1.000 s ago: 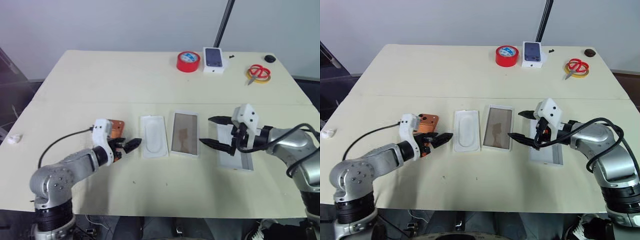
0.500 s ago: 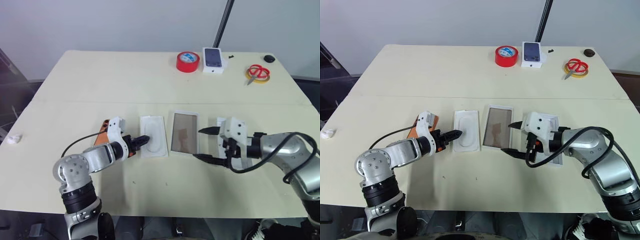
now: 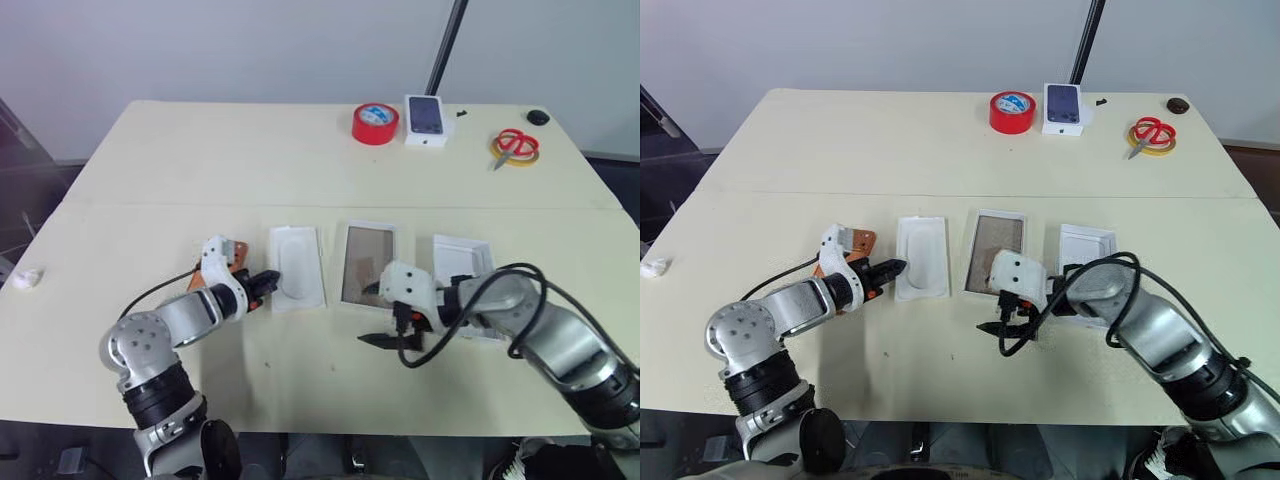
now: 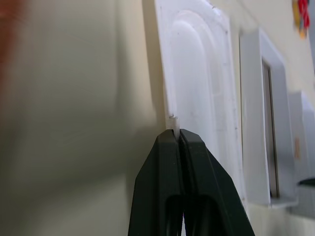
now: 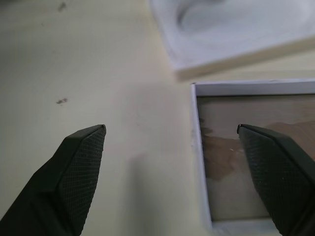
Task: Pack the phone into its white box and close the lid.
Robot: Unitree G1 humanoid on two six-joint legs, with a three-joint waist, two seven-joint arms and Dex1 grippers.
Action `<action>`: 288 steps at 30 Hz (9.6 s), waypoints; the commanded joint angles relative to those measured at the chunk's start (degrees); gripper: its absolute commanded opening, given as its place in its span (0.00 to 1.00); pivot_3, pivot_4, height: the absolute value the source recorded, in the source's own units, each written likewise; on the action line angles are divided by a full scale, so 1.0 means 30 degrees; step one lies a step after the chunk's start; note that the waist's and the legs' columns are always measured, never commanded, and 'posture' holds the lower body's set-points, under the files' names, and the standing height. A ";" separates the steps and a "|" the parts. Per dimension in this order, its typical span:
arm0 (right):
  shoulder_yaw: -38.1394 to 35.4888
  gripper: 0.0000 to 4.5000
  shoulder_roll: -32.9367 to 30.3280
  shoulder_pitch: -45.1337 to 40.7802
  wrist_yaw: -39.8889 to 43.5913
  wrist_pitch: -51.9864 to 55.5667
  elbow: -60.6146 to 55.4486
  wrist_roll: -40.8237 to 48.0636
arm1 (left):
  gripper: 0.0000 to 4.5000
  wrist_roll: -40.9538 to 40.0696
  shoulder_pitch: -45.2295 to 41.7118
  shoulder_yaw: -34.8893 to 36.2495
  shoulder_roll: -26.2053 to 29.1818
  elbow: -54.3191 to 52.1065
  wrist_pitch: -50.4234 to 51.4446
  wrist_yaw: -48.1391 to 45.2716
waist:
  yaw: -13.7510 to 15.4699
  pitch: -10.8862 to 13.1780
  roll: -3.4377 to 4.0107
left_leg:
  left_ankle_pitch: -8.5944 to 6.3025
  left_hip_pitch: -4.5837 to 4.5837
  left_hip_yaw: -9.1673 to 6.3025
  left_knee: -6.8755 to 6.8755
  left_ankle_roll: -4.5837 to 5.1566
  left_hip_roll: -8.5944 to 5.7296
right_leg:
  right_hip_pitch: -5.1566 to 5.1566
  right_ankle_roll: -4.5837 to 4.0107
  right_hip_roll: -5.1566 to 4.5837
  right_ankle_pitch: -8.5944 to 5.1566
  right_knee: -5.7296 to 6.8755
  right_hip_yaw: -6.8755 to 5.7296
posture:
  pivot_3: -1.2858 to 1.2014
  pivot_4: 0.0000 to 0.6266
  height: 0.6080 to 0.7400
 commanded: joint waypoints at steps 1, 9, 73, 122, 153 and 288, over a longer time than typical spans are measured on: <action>0.0940 0.59 0.0221 -0.0632 -0.0326 -0.0592 0.0785 -0.1683 | 0.00 -0.0523 -0.0760 0.1041 -0.0151 -0.1024 0.0541 -0.0024 | 0.0047 0.0002 -0.0004 | 0.0000 -0.0002 0.0001 0.0001 0.0000 -0.0003 | 0.0000 0.0000 -0.0002 0.0000 -0.0001 -0.0002 | 0.52 0.24 0.94; 0.1127 0.02 -0.0329 0.0042 0.1534 -0.2861 -0.0117 -0.2313 | 0.00 -0.1165 -0.1802 0.2914 0.0793 -0.0955 0.0690 0.0139 | 0.0011 0.0006 -0.0010 | 0.0002 -0.0008 -0.0009 -0.0001 -0.0004 0.0001 | -0.0002 0.0000 -0.0008 0.0000 -0.0009 -0.0017 | 0.52 0.24 0.94; -0.0227 0.01 0.4697 -0.3594 -0.2822 -0.2790 0.5573 -0.5195 | 0.64 -0.0930 0.6570 -1.0347 1.5744 -0.4834 -1.4465 -0.8334 | 0.0029 0.0016 -0.0010 | 0.0024 -0.0010 0.0040 -0.0049 -0.0043 -0.0008 | -0.0045 -0.0019 -0.0026 -0.0007 -0.0017 0.0012 | 0.52 0.24 0.94; 0.4544 0.00 1.1542 -0.6113 -0.2596 -0.3027 0.9212 -0.8522 | 0.99 -0.3692 0.3787 -0.4209 1.3094 0.3315 -0.4497 -0.6511 | -0.0028 0.0005 -0.0035 | 0.0015 -0.0006 0.0004 -0.0049 -0.0026 0.0055 | -0.0047 -0.0017 -0.0071 -0.0004 0.0016 -0.0039 | 0.52 0.24 0.94; 0.4388 0.00 1.1186 -0.5662 -0.2328 -0.3226 0.8801 -0.9202 | 0.99 -0.7090 0.3084 -0.1034 0.7452 0.2250 -0.0861 -0.2744 | -0.0167 -0.0024 -0.0039 | 0.0015 0.0002 -0.0012 -0.0041 -0.0028 0.0055 | -0.0033 -0.0015 -0.0076 -0.0002 0.0018 -0.0039 | 0.52 0.24 0.94; -0.9318 0.00 -0.4754 0.6219 0.2134 -0.3831 0.1547 -0.4237 | 0.02 0.6608 -0.5627 -1.9538 0.3399 0.6653 -0.9724 -1.3332 | 0.0422 0.0008 -0.0040 | 0.0000 -0.0035 -0.0026 -0.0028 0.0005 -0.0049 | 0.0048 -0.0005 -0.0017 0.0000 -0.0153 -0.0045 | 0.52 0.24 0.94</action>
